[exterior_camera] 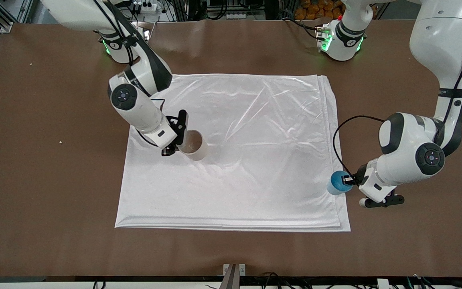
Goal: Place blue cup into white mug on cloth
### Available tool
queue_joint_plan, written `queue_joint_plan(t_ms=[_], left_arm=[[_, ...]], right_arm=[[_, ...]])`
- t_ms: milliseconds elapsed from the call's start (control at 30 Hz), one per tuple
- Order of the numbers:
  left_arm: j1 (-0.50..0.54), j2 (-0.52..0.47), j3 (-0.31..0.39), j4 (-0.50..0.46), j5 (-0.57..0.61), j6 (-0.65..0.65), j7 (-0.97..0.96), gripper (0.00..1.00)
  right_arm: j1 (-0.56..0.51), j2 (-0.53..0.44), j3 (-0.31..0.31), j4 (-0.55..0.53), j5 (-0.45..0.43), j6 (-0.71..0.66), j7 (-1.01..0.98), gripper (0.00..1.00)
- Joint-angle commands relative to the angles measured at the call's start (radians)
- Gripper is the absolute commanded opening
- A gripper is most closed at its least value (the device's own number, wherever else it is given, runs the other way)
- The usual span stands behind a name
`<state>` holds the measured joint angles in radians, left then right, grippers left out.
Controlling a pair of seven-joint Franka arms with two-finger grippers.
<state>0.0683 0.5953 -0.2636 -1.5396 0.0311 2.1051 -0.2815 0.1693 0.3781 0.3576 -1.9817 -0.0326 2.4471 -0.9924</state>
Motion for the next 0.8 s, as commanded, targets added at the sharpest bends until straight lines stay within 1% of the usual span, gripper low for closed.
queue_joint_plan(t_ms=[0, 100, 200, 433, 600, 767], left_arm=[[-0.002, -0.022, -0.005, -0.013, -0.016, -0.011, -0.010, 0.00], [-0.005, -0.022, -0.006, -0.013, -0.016, -0.011, -0.010, 0.00], [-0.005, -0.023, -0.006, -0.013, -0.016, -0.011, -0.008, 0.00], [-0.002, -0.023, -0.006, -0.013, -0.016, -0.011, -0.008, 0.00], [0.001, -0.023, -0.006, -0.011, -0.016, -0.011, -0.007, 0.00], [0.001, -0.023, -0.006, -0.013, -0.016, -0.011, -0.007, 0.00]], right_arm=[[0.053, 0.085, -0.006, 0.095, -0.096, -0.016, 0.173, 0.00], [0.082, 0.105, -0.006, 0.115, -0.125, -0.016, 0.224, 0.00], [0.114, 0.134, -0.009, 0.135, -0.131, -0.019, 0.248, 0.00], [0.176, 0.208, -0.037, 0.222, -0.158, -0.065, 0.258, 0.00], [0.246, 0.223, -0.091, 0.235, -0.158, -0.065, 0.279, 0.00], [0.335, 0.240, -0.175, 0.242, -0.158, -0.063, 0.290, 0.00]])
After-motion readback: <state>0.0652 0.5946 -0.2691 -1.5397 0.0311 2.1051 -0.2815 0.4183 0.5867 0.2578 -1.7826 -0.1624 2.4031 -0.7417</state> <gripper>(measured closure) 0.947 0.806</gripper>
